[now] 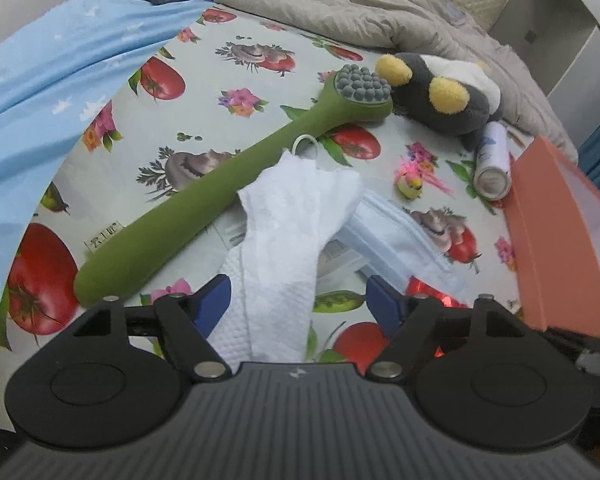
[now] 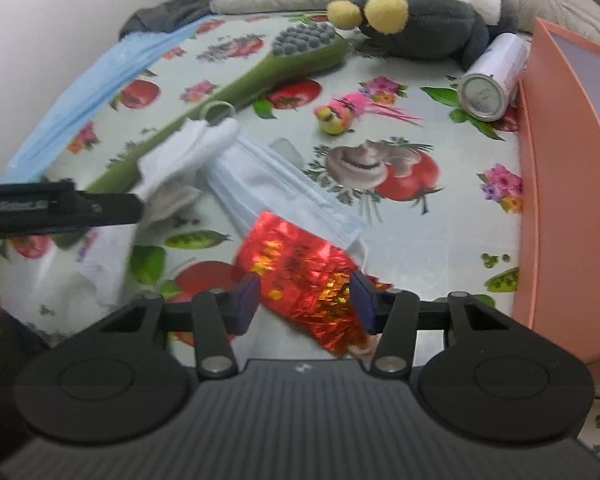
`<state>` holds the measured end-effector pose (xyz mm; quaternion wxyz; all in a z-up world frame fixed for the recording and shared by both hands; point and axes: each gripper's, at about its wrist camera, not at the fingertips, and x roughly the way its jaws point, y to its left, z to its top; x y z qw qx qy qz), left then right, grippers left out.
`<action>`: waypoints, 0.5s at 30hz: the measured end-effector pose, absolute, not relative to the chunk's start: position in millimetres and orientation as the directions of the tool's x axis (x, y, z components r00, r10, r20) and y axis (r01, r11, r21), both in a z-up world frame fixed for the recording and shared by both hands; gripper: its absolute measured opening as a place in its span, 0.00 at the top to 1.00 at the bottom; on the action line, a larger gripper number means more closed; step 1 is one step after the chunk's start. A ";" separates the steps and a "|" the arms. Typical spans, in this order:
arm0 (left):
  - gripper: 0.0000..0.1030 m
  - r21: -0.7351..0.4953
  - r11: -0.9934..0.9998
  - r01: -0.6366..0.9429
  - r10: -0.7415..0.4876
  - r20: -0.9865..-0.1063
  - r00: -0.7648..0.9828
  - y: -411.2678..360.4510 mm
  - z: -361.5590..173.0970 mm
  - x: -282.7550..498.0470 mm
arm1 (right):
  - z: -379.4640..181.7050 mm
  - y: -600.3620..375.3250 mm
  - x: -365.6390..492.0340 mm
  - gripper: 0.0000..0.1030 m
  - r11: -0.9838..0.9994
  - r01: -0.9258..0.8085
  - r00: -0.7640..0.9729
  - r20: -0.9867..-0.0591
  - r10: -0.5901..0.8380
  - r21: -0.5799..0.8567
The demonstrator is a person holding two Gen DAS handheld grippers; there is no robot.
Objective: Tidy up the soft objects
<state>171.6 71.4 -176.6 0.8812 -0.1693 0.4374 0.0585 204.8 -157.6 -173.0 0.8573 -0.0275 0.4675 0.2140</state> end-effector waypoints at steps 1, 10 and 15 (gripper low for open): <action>0.24 -0.240 0.939 -0.248 -0.042 -0.792 0.609 71.0 -178.5 171.6 | -175.9 -156.3 205.8 0.49 0.911 -0.389 0.474 -0.818 0.324 0.136; 0.24 -0.212 0.942 -0.260 -0.024 -0.815 0.579 77.2 -199.5 179.4 | -190.5 -158.4 214.0 0.47 0.925 -0.366 0.488 -0.826 0.281 0.099; 0.24 -0.183 0.951 -0.250 -0.005 -0.816 0.579 80.6 -201.3 182.7 | -191.6 -153.3 218.3 0.61 0.919 -0.386 0.485 -0.831 0.272 0.075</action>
